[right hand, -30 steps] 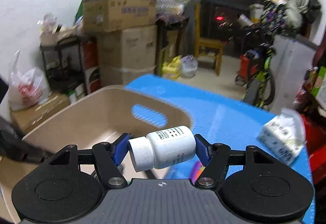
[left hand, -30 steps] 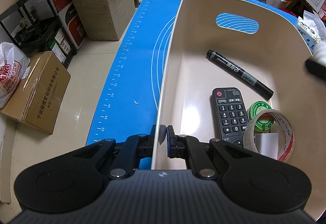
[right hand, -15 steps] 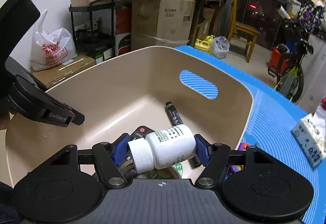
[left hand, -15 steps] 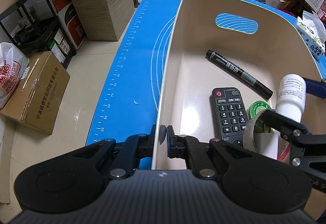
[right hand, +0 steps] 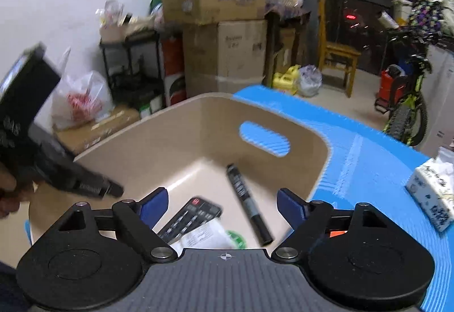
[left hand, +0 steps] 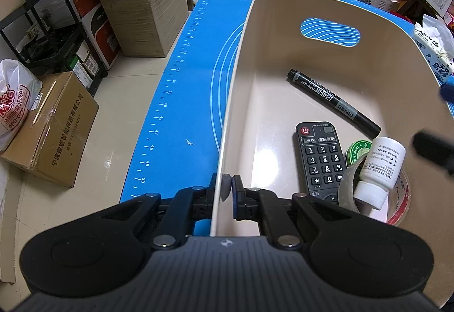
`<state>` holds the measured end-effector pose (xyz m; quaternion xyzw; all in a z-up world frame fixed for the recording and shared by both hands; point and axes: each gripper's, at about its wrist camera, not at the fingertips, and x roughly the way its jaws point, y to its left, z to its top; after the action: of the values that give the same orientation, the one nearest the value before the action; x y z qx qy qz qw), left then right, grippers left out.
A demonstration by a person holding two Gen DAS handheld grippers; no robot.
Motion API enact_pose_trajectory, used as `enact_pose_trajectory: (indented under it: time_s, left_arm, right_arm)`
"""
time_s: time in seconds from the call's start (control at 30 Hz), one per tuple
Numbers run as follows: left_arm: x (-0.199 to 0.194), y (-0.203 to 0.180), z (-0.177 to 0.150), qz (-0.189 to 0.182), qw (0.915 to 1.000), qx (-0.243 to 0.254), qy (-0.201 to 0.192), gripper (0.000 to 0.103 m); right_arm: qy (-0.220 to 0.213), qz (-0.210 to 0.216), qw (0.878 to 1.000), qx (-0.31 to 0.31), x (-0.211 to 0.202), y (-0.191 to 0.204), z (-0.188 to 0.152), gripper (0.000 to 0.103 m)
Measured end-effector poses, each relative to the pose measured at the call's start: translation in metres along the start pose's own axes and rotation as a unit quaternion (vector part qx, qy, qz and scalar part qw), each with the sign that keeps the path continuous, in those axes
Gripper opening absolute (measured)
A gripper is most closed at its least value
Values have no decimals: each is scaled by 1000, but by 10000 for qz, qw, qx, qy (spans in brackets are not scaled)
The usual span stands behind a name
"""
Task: Organize rigid objects
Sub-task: 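Move the right gripper back to the orange-purple toy with keys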
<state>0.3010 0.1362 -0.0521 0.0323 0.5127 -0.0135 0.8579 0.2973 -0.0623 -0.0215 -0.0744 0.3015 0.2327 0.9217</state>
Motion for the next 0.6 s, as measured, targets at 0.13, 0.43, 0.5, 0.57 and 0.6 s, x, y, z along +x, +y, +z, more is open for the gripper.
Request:
enact_pose_trajectory:
  time_s: [0.13, 0.43, 0.5, 0.57, 0.6]
  left_arm:
    - [0, 1, 0, 15, 10000, 6, 0, 9]
    - [0, 1, 0, 12, 10000, 6, 0, 9]
    - [0, 1, 0, 11, 10000, 6, 0, 9]
    - [0, 1, 0, 11, 10000, 3, 2, 9]
    - [0, 1, 0, 13, 10000, 4, 3, 9]
  right_arm:
    - [-242, -236, 9994, 33, -13, -13, 7, 87]
    - [-636, -1071, 9916, 356, -25, -59, 4, 88]
    - [-662, -1271, 9885, 484, -24, -72, -1, 88]
    - [-644, -1371, 9858, 720, -24, -87, -7, 88]
    - [-631, -1432, 9841, 840, -23, -94, -11, 88]
